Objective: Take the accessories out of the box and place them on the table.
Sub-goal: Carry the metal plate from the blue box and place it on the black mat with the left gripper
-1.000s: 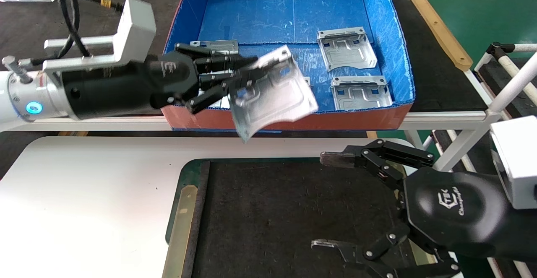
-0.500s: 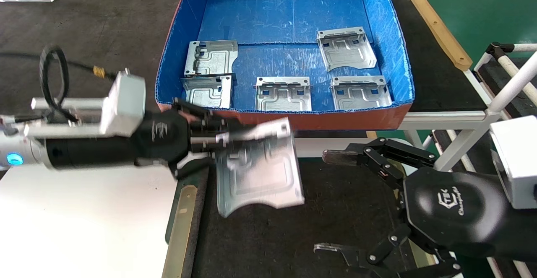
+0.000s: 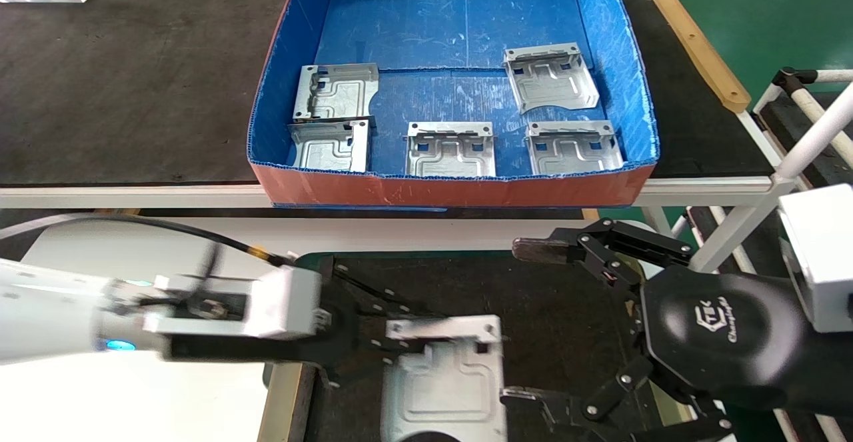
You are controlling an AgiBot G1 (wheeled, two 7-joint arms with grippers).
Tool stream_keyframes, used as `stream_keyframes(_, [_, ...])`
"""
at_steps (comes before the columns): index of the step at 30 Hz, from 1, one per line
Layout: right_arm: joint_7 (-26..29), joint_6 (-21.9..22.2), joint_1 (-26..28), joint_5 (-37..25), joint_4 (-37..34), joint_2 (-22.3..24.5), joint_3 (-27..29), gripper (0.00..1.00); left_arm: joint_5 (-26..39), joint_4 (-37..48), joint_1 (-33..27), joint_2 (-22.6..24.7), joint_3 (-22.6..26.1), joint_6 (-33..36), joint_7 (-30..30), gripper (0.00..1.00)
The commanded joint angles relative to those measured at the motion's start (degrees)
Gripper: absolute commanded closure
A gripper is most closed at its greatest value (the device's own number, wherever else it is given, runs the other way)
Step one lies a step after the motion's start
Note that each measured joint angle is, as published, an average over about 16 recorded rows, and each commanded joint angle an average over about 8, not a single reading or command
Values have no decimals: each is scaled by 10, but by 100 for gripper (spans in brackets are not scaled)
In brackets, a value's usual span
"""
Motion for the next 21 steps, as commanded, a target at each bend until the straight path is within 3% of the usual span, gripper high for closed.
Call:
stream_keyframes(1, [0,0,0,0,0,0,0,0,2,-13,15,-3,7,0,14,100])
stream_keyframes(9, [0,0,0,0,0,0,0,0,14,-17,64,37,21,-40,56,100])
stream_keyframes(21, [0,0,0,0,0,0,0,0,49,31,94,150,43,-119,113,100])
